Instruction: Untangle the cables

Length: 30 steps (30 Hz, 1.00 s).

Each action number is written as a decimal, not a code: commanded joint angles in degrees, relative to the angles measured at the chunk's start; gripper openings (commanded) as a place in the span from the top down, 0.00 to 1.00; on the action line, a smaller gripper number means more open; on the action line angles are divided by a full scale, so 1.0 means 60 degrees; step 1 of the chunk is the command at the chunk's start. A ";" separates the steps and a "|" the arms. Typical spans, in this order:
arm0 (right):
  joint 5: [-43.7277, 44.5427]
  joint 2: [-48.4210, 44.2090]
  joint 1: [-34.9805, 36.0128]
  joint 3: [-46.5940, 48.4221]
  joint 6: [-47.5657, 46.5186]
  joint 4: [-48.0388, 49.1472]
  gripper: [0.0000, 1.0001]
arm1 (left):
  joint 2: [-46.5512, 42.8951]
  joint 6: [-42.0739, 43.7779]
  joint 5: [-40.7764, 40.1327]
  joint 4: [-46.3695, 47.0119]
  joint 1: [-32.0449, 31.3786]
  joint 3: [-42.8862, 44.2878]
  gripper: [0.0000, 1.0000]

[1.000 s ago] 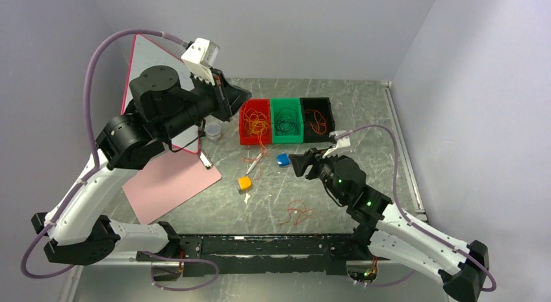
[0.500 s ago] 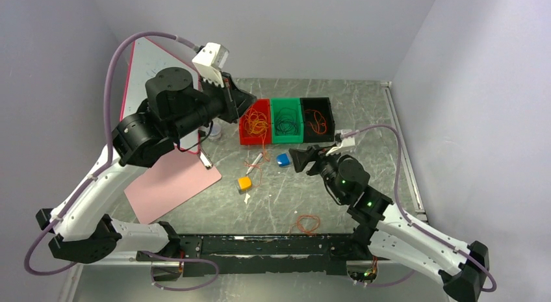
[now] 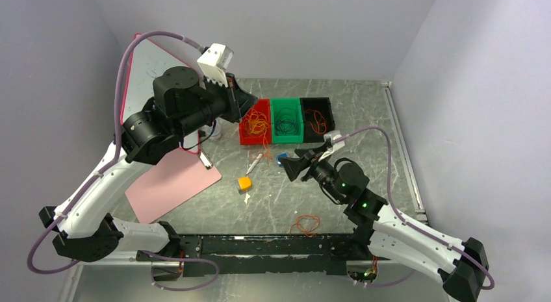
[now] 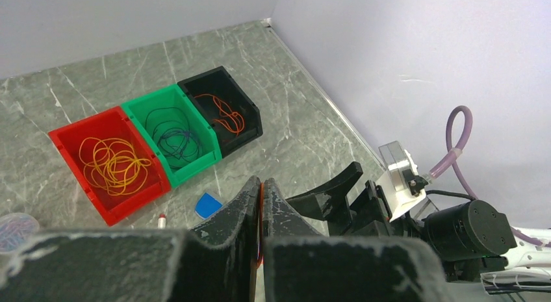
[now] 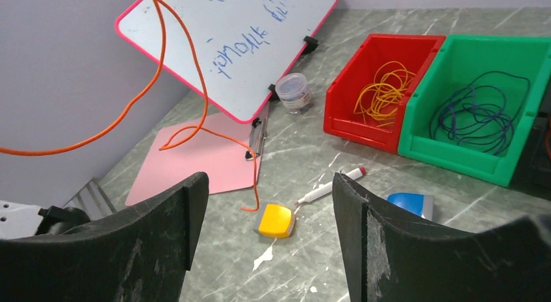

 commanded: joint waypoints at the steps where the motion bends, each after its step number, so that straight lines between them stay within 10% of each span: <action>1: -0.0631 0.0046 0.0044 -0.0156 -0.0064 0.1085 0.27 | -0.0037 -0.0086 0.0351 0.0251 0.0091 -0.0054 0.93; 30: -0.1698 -0.0152 0.0043 0.0035 -0.0722 0.2451 0.27 | -0.0022 -0.0272 0.0756 0.0715 0.0103 -0.0643 0.93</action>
